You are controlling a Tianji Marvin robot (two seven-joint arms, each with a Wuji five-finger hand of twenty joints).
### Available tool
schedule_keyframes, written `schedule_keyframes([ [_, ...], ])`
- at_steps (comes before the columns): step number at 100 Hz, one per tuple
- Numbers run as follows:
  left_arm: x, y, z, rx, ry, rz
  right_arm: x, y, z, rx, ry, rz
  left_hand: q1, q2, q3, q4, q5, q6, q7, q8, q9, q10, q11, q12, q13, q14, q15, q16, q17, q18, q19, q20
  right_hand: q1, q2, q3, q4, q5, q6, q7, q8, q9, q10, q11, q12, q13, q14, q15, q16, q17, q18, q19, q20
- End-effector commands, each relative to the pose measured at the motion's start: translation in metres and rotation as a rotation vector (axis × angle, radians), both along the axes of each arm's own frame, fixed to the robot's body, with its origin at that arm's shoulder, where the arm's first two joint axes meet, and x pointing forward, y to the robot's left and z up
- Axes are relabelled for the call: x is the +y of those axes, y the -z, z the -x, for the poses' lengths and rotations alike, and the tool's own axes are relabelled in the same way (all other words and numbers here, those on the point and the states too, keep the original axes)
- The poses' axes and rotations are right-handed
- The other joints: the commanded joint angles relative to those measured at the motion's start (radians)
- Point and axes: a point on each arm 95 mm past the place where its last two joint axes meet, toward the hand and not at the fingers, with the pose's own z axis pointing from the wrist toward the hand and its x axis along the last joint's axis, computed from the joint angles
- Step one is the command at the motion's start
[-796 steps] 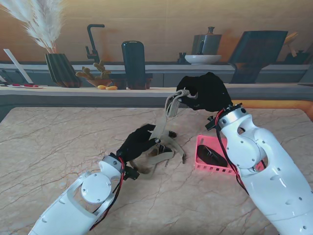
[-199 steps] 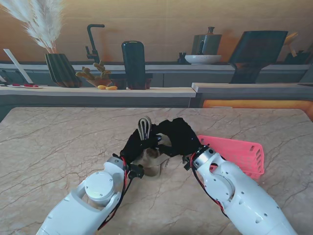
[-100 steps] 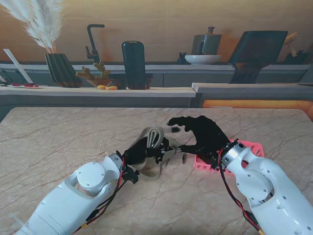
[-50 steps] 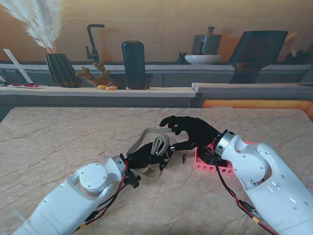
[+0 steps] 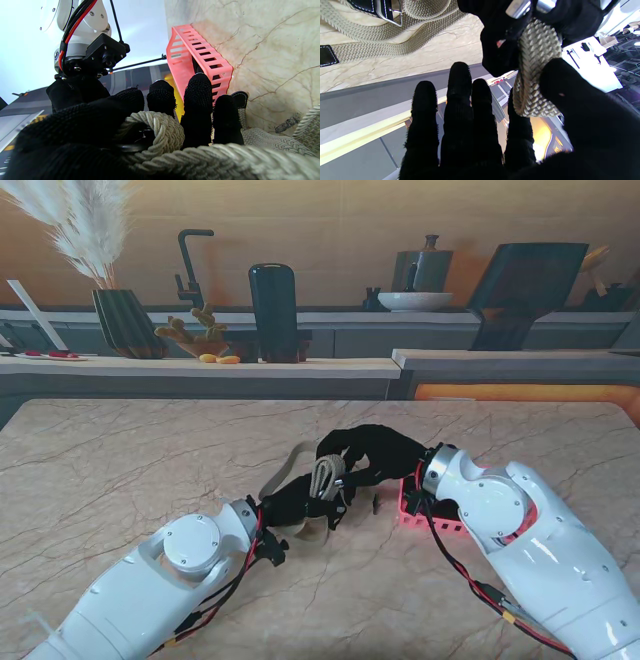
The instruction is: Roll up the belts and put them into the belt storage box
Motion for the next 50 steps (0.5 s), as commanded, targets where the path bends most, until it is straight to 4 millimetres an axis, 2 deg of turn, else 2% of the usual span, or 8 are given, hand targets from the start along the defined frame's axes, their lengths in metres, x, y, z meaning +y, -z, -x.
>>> schedule_keyframes([
  [1, -0.0028, 0.0005, 0.002, 0.004, 0.004, 0.003, 0.0036, 0.0023, 0.0007, 0.003, -0.013, 0.003, -0.019, -0.023, 0.063, 0.036, -0.026, -0.037, 0.001, 0.015, 0.003, -0.003, -0.013, 0.03, -0.004, 0.003, -0.003, -0.005, -0.007, 0.003, -0.003, -0.011, 0.045, -0.017, 0.047, 0.014, 0.051, -0.057, 0.034, 0.016, 0.049, -0.037, 0.01, -0.001, 0.047, -0.037, 0.015, 0.005, 0.019, -0.031, 0.032, -0.012],
  [4, -0.0028, 0.0006, 0.0019, 0.005, 0.004, 0.003, 0.0042, 0.0027, 0.0008, 0.01, -0.019, 0.001, -0.02, -0.023, 0.063, 0.036, -0.025, -0.038, 0.002, 0.016, 0.004, -0.001, -0.013, 0.031, -0.002, 0.003, -0.003, -0.005, -0.007, 0.006, -0.003, -0.011, 0.049, -0.017, 0.053, 0.014, 0.068, -0.068, 0.042, 0.018, 0.068, -0.042, 0.01, -0.001, 0.061, -0.041, 0.019, 0.008, 0.027, -0.032, 0.037, -0.014],
  [8, -0.0029, 0.0006, 0.0019, 0.006, 0.003, 0.003, 0.0047, 0.0034, 0.0012, 0.02, -0.026, 0.0, -0.019, -0.022, 0.063, 0.036, -0.026, -0.037, 0.001, 0.016, 0.002, 0.002, -0.015, 0.031, -0.004, 0.003, -0.004, -0.005, -0.008, 0.006, -0.004, -0.011, 0.066, -0.025, 0.052, -0.028, 0.088, -0.089, 0.058, -0.005, 0.101, -0.046, 0.0, 0.001, 0.085, -0.047, 0.021, 0.019, 0.036, -0.038, 0.047, -0.03],
  [11, -0.003, 0.0006, 0.0019, 0.006, 0.001, 0.003, 0.005, 0.0038, 0.0014, 0.025, -0.031, -0.002, -0.019, -0.022, 0.063, 0.036, -0.025, -0.037, 0.002, 0.016, 0.003, 0.002, -0.015, 0.032, -0.003, 0.003, -0.004, -0.005, -0.008, 0.005, -0.004, -0.011, 0.083, -0.029, 0.044, -0.062, 0.101, -0.105, 0.1, -0.055, 0.127, -0.051, 0.0, 0.006, 0.104, -0.05, 0.025, 0.029, 0.045, -0.04, 0.06, -0.046],
  [21, -0.0031, 0.0004, 0.0018, 0.009, -0.004, 0.006, 0.0062, 0.005, 0.0017, 0.038, -0.039, -0.011, -0.019, -0.022, 0.063, 0.036, -0.025, -0.038, 0.003, 0.018, 0.004, -0.001, -0.016, 0.033, -0.003, 0.002, -0.004, -0.004, -0.007, 0.003, -0.004, -0.011, 0.129, -0.036, 0.014, -0.106, 0.146, -0.157, 0.19, -0.117, 0.197, -0.062, 0.005, 0.014, 0.15, -0.056, 0.044, 0.049, 0.067, -0.043, 0.079, -0.061],
  [33, -0.0031, 0.0003, 0.0017, 0.013, -0.01, 0.01, 0.0082, 0.0069, 0.0025, 0.055, -0.045, -0.031, -0.02, -0.024, 0.065, 0.036, -0.023, -0.038, 0.004, 0.018, 0.007, -0.002, -0.017, 0.034, -0.001, 0.003, -0.004, -0.004, -0.007, 0.007, -0.005, -0.01, 0.159, -0.047, -0.009, -0.112, 0.193, -0.201, 0.279, -0.174, 0.269, -0.07, -0.01, 0.045, 0.189, -0.053, 0.068, 0.071, 0.081, -0.04, 0.094, -0.071],
  [50, -0.0029, -0.0001, 0.0018, 0.017, -0.013, 0.016, 0.0095, 0.0096, 0.0027, 0.058, -0.065, -0.003, -0.019, -0.023, 0.065, 0.036, -0.023, -0.038, 0.005, 0.02, 0.006, 0.0, -0.017, 0.035, -0.002, 0.004, -0.004, -0.003, -0.006, 0.005, -0.004, -0.01, 0.136, -0.079, 0.014, -0.108, 0.181, -0.159, 0.234, -0.171, 0.242, -0.059, -0.024, 0.035, 0.18, -0.052, 0.044, 0.066, 0.086, -0.046, 0.097, -0.075],
])
